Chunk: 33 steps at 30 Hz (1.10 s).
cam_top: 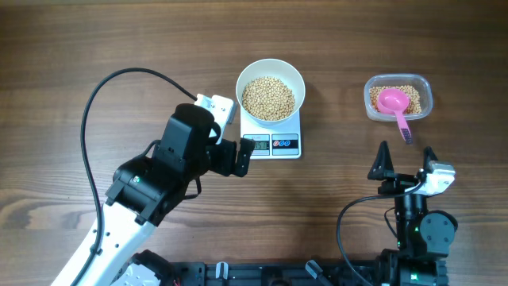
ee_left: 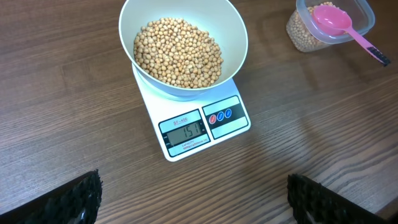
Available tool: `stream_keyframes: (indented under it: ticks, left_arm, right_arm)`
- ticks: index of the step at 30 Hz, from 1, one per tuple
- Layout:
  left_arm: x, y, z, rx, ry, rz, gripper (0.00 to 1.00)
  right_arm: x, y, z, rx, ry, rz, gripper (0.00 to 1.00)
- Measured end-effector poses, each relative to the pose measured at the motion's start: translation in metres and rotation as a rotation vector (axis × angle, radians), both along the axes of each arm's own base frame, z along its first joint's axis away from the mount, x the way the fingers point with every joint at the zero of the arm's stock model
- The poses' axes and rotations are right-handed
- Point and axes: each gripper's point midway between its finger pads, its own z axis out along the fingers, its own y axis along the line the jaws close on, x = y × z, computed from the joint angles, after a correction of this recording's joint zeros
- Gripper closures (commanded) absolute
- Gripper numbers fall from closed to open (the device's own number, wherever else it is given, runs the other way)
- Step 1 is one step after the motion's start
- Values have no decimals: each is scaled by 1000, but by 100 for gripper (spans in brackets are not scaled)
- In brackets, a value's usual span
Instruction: Scoop item into bowl and weigh 150g on scale
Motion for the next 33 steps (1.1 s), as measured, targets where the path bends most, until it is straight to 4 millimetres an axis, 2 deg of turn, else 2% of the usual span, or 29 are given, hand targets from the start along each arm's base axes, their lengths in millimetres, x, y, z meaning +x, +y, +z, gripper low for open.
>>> stream_keyframes:
  ticks: [33]
  left_arm:
    - [-2,1,-3,8,13,0,0]
  right_arm:
    - [0,0,0,0,0,0,0]
